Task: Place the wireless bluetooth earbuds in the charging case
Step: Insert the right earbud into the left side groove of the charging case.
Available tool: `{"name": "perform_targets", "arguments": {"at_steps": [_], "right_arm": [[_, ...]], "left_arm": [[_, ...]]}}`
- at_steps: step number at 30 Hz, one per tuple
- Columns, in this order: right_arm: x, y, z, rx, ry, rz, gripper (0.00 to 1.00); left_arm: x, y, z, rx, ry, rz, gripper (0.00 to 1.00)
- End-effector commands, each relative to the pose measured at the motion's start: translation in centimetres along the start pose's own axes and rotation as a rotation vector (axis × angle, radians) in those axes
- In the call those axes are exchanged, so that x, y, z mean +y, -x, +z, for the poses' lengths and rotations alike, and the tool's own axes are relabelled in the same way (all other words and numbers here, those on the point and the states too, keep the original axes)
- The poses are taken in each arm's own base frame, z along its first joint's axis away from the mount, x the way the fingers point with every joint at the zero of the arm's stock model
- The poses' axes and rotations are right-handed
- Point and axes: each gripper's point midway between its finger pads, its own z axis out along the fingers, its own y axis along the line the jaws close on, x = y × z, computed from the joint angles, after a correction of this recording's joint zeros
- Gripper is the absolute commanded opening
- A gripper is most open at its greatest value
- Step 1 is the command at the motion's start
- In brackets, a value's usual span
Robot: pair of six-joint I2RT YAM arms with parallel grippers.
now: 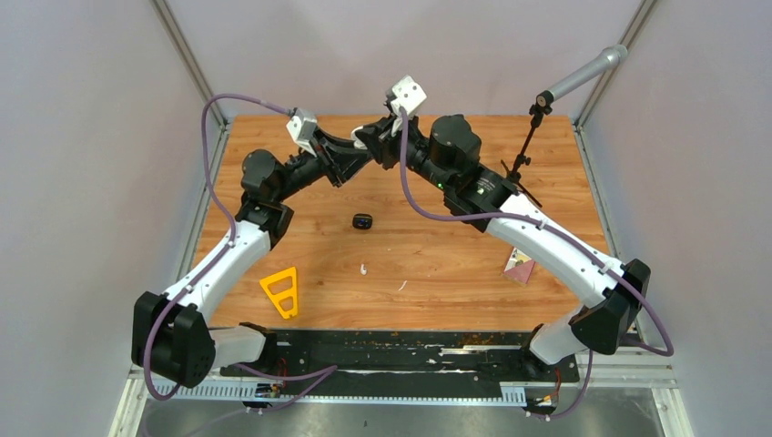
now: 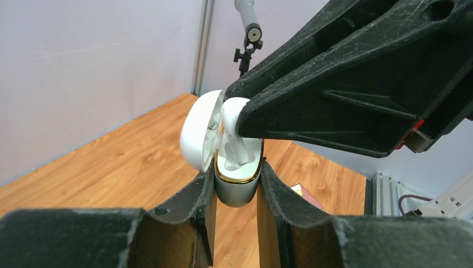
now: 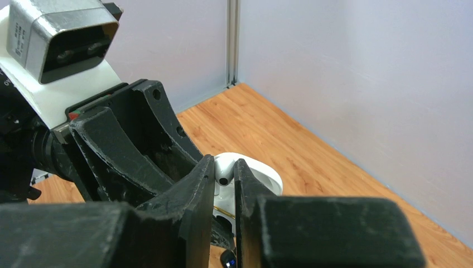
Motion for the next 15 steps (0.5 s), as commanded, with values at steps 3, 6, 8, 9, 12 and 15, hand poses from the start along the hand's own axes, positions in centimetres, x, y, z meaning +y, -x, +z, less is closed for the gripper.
{"name": "perform_targets", "arguments": {"at_steps": [3, 6, 8, 9, 12, 15], "right_arm": [[0.9, 3.42, 0.06, -0.133, 0.018, 0.013, 0.0], [1.11, 3.79, -0.02, -0.14, 0.026, 0.015, 0.0], [1.06, 3.68, -0.05, -0.138, 0.024, 0.011, 0.0], [0.98, 3.68, -0.08, -0.138, 0.02, 0.01, 0.0], [0.89, 3.49, -0.09, -0.137, 0.015, 0.002, 0.0], [0.76, 3.22, -0.05, -0.133, 0.008, 0.001, 0.0]], "left_arm": [[-2.12, 4.21, 0.19, -0.087, -0.06, 0.07, 0.0], [-2.1, 4.15, 0.18, -0.085, -0.06, 0.07, 0.0], [-2.11, 4.27, 0.2, -0.088, -0.06, 0.071, 0.0], [-2.13, 4.31, 0.26, -0.089, -0.062, 0.071, 0.0], [-2.18, 4.72, 0.36, -0.095, -0.064, 0.072, 0.0], [-2.22, 5.06, 0.46, -0.101, -0.065, 0.076, 0.0]]}}
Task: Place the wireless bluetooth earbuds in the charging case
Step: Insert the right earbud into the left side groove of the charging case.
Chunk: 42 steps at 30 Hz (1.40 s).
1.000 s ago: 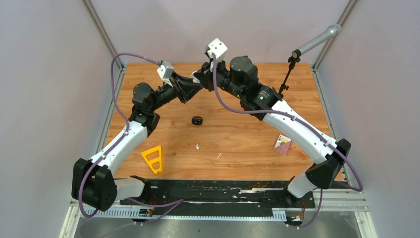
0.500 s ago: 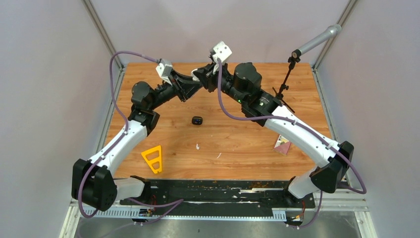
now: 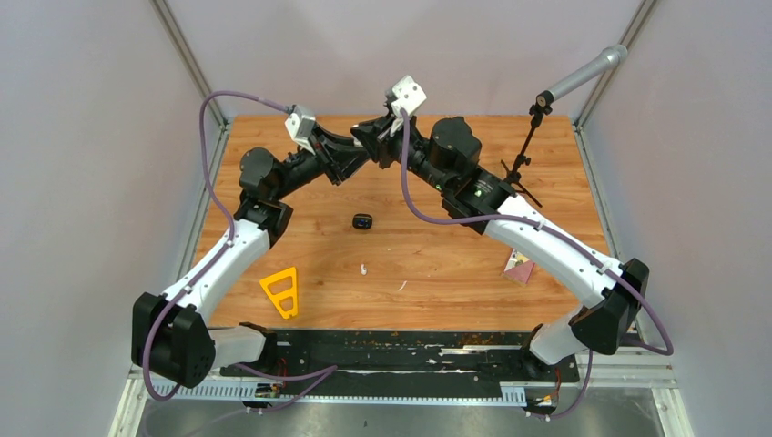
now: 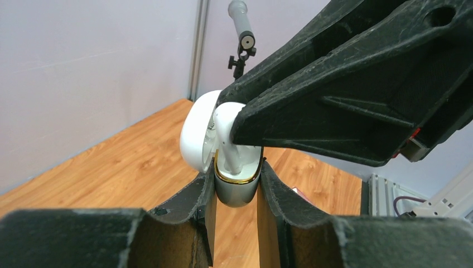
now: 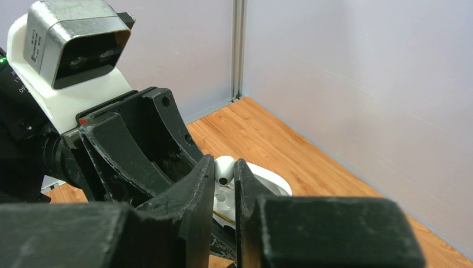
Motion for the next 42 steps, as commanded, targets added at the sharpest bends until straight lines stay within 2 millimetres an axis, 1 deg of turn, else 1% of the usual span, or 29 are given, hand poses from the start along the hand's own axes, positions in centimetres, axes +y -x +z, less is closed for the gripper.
{"name": "perform_targets", "arguments": {"at_steps": [1, 13, 14, 15, 20, 31, 42], "right_arm": [[0.0, 1.7, -0.3, -0.064, -0.01, -0.005, 0.0], [-0.3, 2.0, -0.2, -0.083, -0.022, -0.024, 0.0], [-0.8, 1.9, -0.2, -0.082, -0.052, -0.024, 0.0], [-0.8, 1.8, -0.3, -0.08, -0.054, -0.023, 0.0], [-0.9, 1.8, -0.4, -0.079, -0.06, -0.021, 0.0], [-0.6, 1.4, 0.0, -0.083, -0.044, -0.002, 0.0], [-0.2, 2.0, 0.7, -0.121, -0.034, 0.019, 0.0]], "left_arm": [[-1.6, 4.2, 0.4, -0.087, -0.043, 0.071, 0.0], [-1.4, 4.3, 0.5, -0.086, -0.036, 0.065, 0.0], [-1.4, 4.3, 0.5, -0.086, -0.035, 0.063, 0.0], [-1.3, 4.3, 0.5, -0.087, -0.033, 0.06, 0.0], [-0.3, 4.7, 0.3, -0.101, 0.009, 0.034, 0.0], [-0.6, 4.8, 0.3, -0.096, -0.008, 0.04, 0.0], [-0.7, 4.7, 0.3, -0.088, -0.016, 0.039, 0.0]]}}
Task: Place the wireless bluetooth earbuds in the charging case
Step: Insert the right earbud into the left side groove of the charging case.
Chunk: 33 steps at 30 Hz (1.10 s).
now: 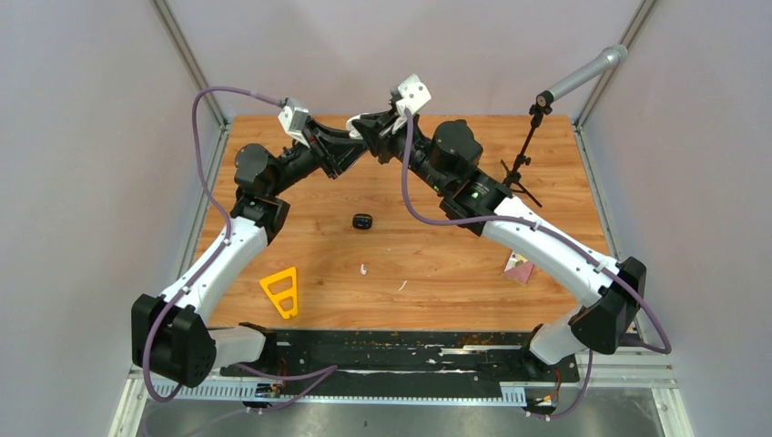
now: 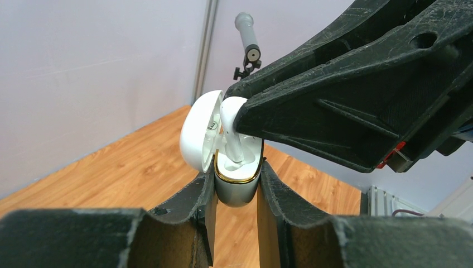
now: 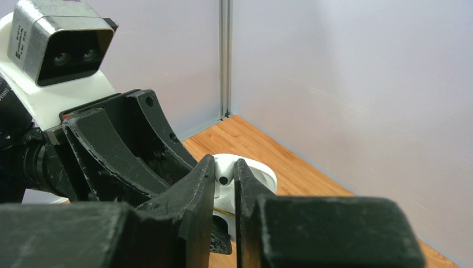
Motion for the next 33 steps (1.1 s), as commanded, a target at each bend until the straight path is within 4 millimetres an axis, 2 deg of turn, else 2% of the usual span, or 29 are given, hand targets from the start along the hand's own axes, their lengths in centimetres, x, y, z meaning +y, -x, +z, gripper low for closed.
{"name": "perform_targets", "arguments": {"at_steps": [1, 27, 33], "right_arm": [[0.7, 1.1, 0.4, -0.05, 0.014, 0.029, 0.0], [0.8, 0.0, 0.9, -0.032, 0.016, 0.027, 0.0], [0.4, 0.0, 0.4, -0.021, -0.003, 0.019, 0.05]], "left_arm": [[-1.3, 2.8, 0.3, -0.059, -0.041, 0.053, 0.0], [-1.1, 3.3, 0.5, -0.069, -0.035, 0.058, 0.0], [-0.6, 3.9, 0.6, -0.082, -0.02, 0.061, 0.0]]}}
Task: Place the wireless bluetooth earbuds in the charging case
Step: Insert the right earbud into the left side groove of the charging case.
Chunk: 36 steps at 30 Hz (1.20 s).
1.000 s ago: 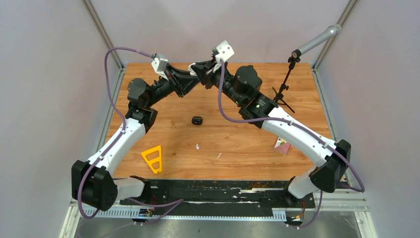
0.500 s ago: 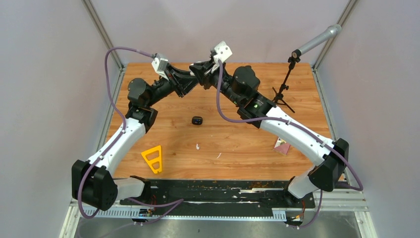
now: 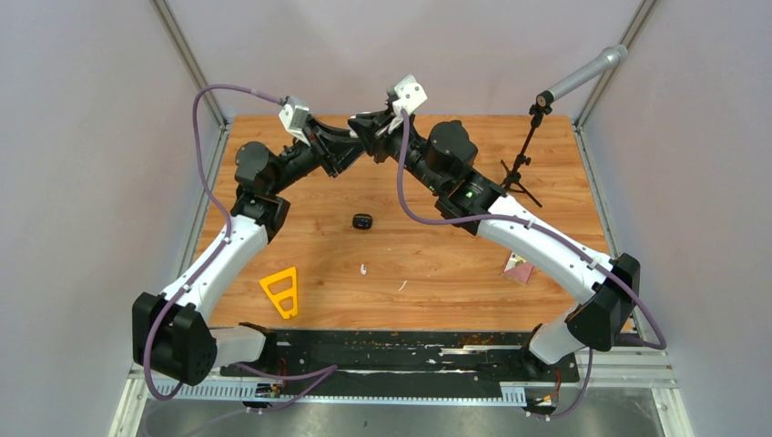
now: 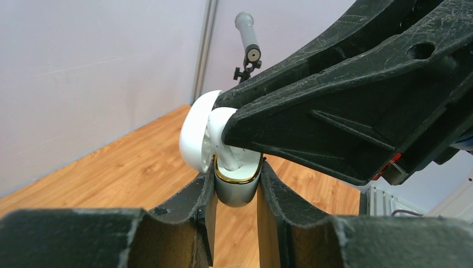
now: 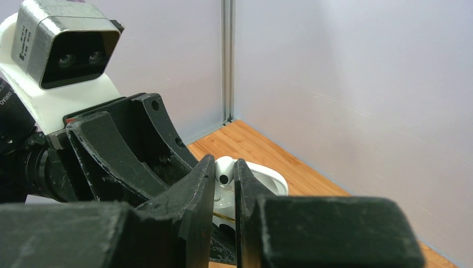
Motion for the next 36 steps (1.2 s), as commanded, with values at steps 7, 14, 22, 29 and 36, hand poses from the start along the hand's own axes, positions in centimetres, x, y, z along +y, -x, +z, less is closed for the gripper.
{"name": "perform_targets", "arguments": {"at_steps": [7, 14, 22, 29, 36], "right_arm": [[-0.2, 0.2, -0.5, -0.002, -0.022, 0.004, 0.07], [0.0, 0.2, -0.5, 0.0, -0.012, 0.0, 0.18], [0.0, 0.3, -0.6, 0.008, -0.011, 0.002, 0.39], [-0.2, 3.1, -1.1, -0.012, -0.019, 0.014, 0.4], [-2.4, 9.5, -3.7, -0.038, -0.074, 0.025, 0.47]], "left_arm": [[-0.5, 4.0, 0.5, -0.088, -0.015, 0.067, 0.0], [-0.5, 3.8, 0.4, -0.082, -0.017, 0.068, 0.0], [-0.5, 3.4, 0.3, -0.077, -0.017, 0.066, 0.0], [-0.6, 3.0, 0.2, -0.064, -0.024, 0.074, 0.0], [-1.3, 1.5, -0.2, -0.025, -0.086, 0.117, 0.0]]}}
